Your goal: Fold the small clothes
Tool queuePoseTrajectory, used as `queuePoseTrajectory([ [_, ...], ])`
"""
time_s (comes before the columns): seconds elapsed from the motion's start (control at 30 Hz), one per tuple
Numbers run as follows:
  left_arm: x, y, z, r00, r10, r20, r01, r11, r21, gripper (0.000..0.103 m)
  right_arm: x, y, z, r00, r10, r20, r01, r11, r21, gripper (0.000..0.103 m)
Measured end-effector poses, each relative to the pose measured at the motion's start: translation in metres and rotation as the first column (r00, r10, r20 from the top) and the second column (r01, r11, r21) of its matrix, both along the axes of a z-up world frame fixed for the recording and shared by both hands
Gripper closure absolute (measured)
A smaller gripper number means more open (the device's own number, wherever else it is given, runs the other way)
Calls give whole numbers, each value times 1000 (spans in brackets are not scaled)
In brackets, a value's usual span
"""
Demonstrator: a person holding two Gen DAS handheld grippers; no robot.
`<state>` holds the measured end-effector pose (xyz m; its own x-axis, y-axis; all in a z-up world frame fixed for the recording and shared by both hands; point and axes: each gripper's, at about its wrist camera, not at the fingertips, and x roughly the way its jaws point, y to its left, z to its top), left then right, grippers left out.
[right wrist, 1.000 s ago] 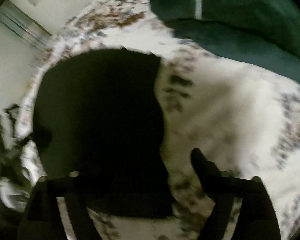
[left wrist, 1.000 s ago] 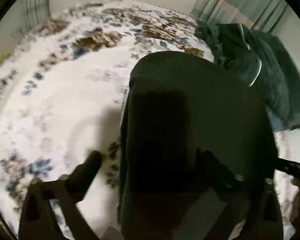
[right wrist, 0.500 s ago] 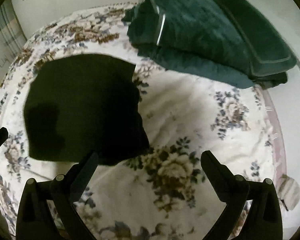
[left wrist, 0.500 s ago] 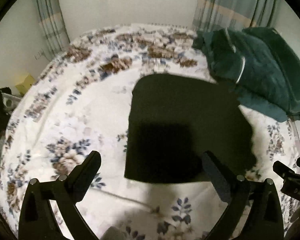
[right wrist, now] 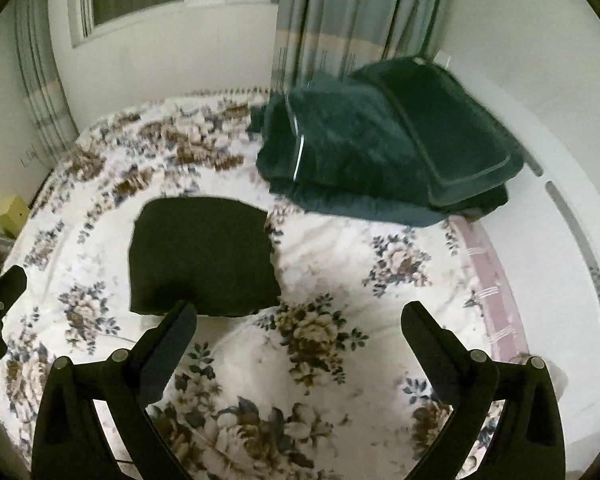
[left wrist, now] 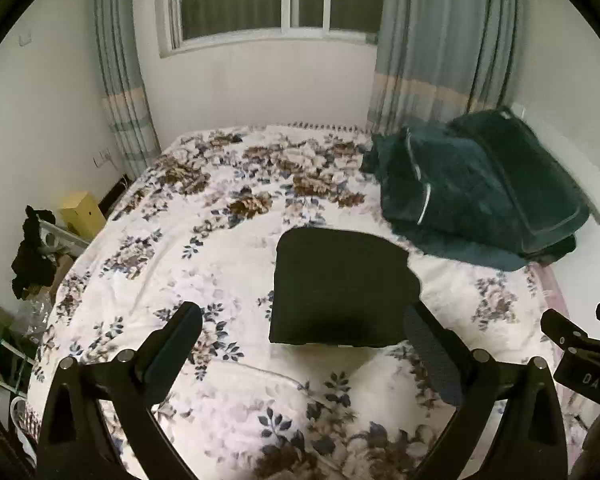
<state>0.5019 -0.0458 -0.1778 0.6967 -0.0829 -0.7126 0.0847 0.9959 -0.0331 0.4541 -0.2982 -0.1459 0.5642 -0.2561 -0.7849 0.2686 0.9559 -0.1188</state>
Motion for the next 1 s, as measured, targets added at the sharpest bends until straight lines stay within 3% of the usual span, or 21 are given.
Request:
queuePoseTrajectory([
  [0.2,-58,5,58,997,-3,72,4,1000,-16,0,-76,13,75,997,13,81,-12,1000,-16,0],
  [0.37,-97,11,82,993,-10,116,12,1000,-22,0,-134,23,121,990,32,140,-28,999,-27,0],
  [0.6,-152,20,103,991,6,137,0,999,-38,0,-206,43,159,979,67,191,-58,997,-52,0],
  [1.0,-216,30,120,986,15,169,-12,1000,-18,0,-289,53,190,967,95,237,-80,994,-69,0],
])
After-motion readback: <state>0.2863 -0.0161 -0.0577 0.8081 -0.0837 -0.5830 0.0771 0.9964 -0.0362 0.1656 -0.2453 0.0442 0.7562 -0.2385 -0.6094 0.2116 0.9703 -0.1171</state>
